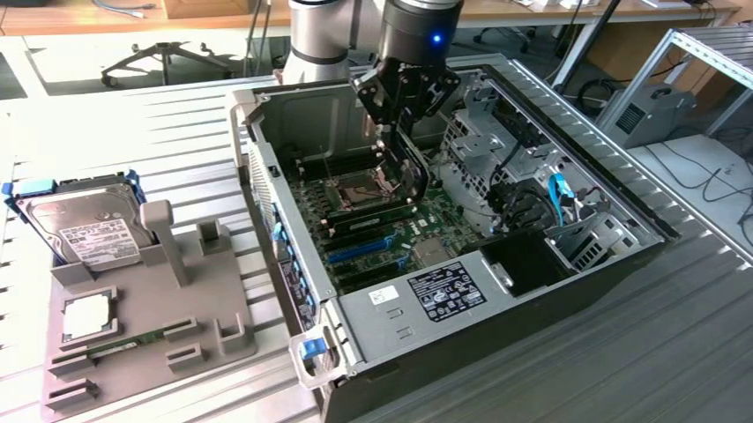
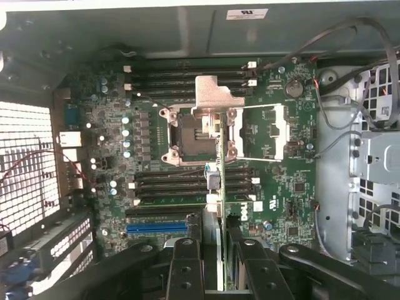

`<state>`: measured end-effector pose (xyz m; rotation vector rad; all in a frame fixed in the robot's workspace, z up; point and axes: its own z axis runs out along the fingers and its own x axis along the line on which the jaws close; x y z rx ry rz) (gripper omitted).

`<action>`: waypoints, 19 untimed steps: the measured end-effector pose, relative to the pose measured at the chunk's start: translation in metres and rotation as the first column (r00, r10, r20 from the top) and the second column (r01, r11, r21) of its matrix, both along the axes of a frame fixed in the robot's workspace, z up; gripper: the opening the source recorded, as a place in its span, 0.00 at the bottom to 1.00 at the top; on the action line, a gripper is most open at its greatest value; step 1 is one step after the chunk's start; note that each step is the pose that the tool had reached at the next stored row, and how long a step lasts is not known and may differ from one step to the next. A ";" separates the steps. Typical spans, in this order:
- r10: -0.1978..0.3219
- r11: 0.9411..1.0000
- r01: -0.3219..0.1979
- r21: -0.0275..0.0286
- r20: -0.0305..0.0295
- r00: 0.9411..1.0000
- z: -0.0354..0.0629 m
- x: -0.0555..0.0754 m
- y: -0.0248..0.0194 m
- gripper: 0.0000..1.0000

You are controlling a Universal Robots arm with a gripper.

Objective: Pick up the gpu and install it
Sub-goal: 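Pick up the gpu and move the gpu toward the slot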

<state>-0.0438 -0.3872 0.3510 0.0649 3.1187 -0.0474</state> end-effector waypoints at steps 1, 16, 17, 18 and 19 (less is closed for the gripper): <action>0.000 1.000 0.000 -0.001 0.000 1.000 -0.0003 0.002 0.0000 0.27; 0.001 1.000 -0.001 -0.008 0.000 1.000 -0.0044 0.028 -0.0001 0.27; 0.001 1.000 -0.001 -0.008 0.000 1.000 -0.0043 0.028 -0.0001 0.27; 0.001 1.000 -0.001 -0.007 0.000 1.000 -0.0044 0.028 -0.0001 0.27; 0.001 1.000 -0.001 -0.008 0.000 1.000 -0.0044 0.028 -0.0001 0.27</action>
